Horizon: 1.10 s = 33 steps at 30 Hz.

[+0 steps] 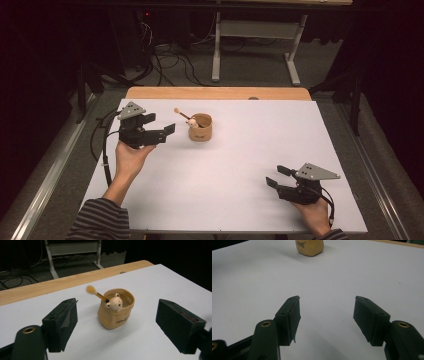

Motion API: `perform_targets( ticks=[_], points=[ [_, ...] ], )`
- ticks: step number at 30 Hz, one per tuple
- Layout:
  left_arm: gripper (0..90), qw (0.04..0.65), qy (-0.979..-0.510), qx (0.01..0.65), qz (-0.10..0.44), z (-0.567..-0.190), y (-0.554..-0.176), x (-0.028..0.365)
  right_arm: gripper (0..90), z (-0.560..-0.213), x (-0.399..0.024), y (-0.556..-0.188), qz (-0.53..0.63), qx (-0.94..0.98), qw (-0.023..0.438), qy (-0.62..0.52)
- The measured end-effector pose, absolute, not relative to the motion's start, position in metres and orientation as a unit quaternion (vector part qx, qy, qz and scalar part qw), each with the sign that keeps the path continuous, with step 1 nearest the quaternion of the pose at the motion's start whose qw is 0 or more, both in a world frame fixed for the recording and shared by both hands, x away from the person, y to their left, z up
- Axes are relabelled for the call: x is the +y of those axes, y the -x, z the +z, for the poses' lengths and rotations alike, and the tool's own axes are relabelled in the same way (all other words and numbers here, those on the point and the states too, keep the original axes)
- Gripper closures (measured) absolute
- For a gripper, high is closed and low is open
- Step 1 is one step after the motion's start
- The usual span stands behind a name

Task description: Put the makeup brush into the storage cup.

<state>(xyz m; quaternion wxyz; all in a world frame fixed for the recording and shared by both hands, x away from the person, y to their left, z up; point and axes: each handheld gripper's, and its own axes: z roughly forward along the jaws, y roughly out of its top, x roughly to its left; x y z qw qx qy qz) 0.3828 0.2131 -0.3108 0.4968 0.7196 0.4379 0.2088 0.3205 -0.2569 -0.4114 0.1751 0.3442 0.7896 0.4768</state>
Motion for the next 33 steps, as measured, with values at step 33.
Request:
perform_targets(
  ticks=[33],
  points=[
    [18.5, 0.498, -0.731, 0.427, 0.189, -0.317, -0.361, 0.211, 40.2, -0.412, -0.256, -0.321, 0.476, 0.79, 0.174, -0.346]
  ],
)
